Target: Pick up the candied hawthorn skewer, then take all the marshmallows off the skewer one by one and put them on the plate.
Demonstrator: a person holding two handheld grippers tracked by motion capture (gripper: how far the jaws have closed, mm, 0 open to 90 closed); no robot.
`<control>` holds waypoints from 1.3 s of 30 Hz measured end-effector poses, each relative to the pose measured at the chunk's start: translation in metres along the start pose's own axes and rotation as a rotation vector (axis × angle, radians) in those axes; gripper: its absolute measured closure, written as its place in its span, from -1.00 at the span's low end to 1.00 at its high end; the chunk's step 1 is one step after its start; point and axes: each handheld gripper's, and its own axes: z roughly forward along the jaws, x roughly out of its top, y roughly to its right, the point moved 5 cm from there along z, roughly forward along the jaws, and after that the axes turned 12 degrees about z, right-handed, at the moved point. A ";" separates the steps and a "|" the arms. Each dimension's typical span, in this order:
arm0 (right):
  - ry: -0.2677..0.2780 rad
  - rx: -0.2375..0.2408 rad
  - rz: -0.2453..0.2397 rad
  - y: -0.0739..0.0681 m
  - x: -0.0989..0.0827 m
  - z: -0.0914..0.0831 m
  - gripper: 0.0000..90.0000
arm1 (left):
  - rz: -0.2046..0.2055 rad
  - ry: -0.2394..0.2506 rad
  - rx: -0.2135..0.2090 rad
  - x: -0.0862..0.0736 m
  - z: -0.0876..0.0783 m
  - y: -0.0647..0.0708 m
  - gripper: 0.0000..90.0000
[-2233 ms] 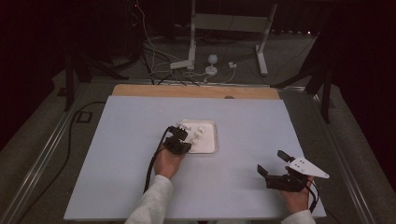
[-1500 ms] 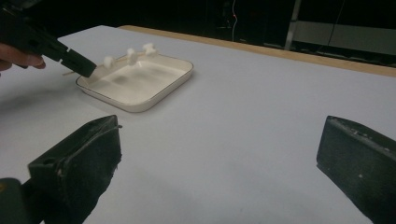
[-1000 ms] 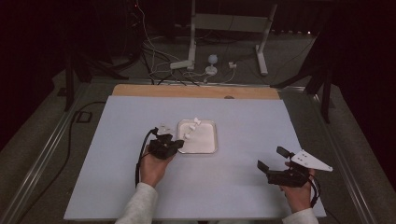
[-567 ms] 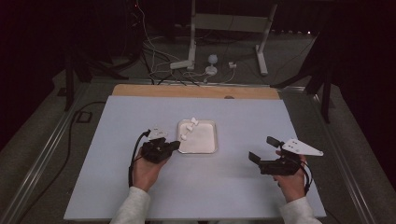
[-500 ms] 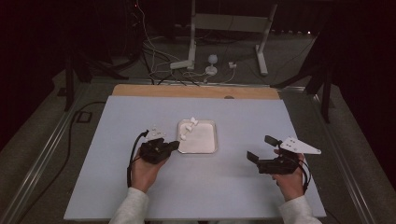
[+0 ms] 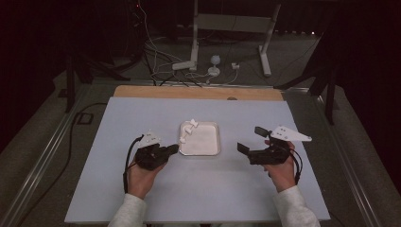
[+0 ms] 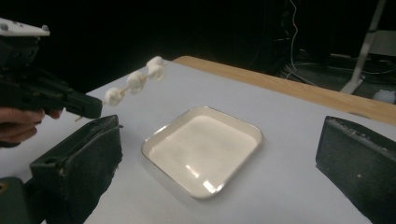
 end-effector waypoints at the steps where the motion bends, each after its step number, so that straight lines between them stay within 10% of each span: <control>1: 0.003 0.013 0.009 -0.003 0.004 0.005 -0.99 | -0.001 0.005 0.000 0.000 -0.001 0.000 1.00; 19: -0.056 0.074 0.051 -0.023 0.023 0.064 -0.99 | 0.035 0.043 -0.007 0.001 0.003 0.007 1.00; 39: -0.244 0.261 0.292 -0.033 0.012 0.109 0.33 | 0.116 0.078 -0.040 0.004 0.015 0.026 1.00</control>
